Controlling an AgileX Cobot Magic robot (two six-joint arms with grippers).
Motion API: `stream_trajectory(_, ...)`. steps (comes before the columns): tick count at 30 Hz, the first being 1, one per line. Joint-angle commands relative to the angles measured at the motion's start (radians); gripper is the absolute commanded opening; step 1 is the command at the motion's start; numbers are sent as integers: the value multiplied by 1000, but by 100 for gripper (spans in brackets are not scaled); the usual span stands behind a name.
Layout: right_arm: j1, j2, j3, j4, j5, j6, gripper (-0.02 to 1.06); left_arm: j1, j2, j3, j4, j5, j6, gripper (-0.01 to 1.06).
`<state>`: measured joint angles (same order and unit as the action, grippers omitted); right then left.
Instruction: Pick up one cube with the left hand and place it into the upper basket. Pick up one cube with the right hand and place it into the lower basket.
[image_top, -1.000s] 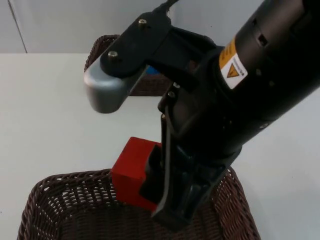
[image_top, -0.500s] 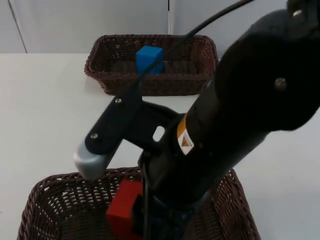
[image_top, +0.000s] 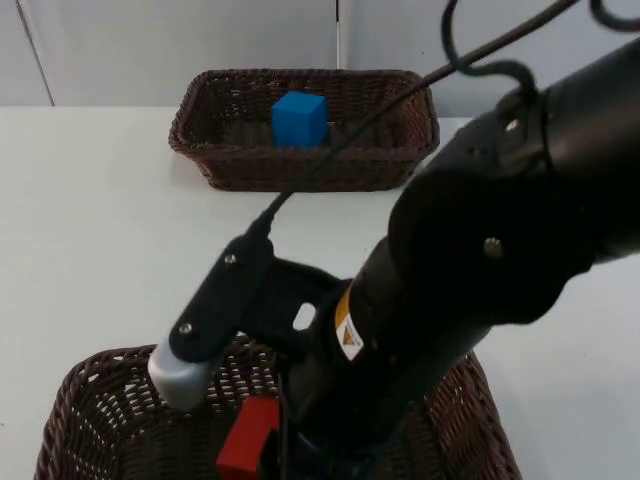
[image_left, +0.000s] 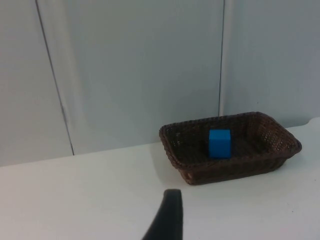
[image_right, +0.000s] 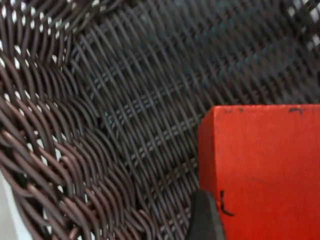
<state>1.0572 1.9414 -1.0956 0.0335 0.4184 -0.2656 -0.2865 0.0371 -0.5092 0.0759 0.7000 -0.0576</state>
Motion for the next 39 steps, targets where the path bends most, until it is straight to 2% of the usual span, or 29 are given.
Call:
stream_trajectory(1,2,8,-1,1,-15,-5,0,-2,-7,-5,5,-1,1,78)
stream_trajectory(6,2,18,-1,2,-13,-5,4,-2,-7,-5,5,-1,1,78)
stream_trajectory(10,2,20,-1,2,-11,-5,30,-2,-7,-5,5,-1,1,78)
stream_trajectory(11,2,20,-1,2,-11,-5,30,-2,-7,-5,5,-1,1,78)
stream_trajectory(14,2,20,-1,2,-11,-2,58,-2,-7,-5,5,-1,1,78)
stream_trajectory(16,2,20,-1,2,-13,14,72,-2,-7,-5,5,-1,1,78)
stream_trajectory(17,2,20,-1,2,-13,14,72,-2,-7,-5,5,-1,1,78)
stream_trajectory(19,2,20,-1,2,-6,14,80,-2,-7,-5,5,-1,1,78)
stream_trajectory(21,2,20,-1,2,-2,14,83,-2,-7,-5,5,-1,1,78)
stream_trajectory(28,2,5,-3,2,37,14,83,-2,-7,-5,5,-1,1,78)
stream_trajectory(39,2,-217,-3,2,54,18,83,-2,-7,-5,5,0,1,78)
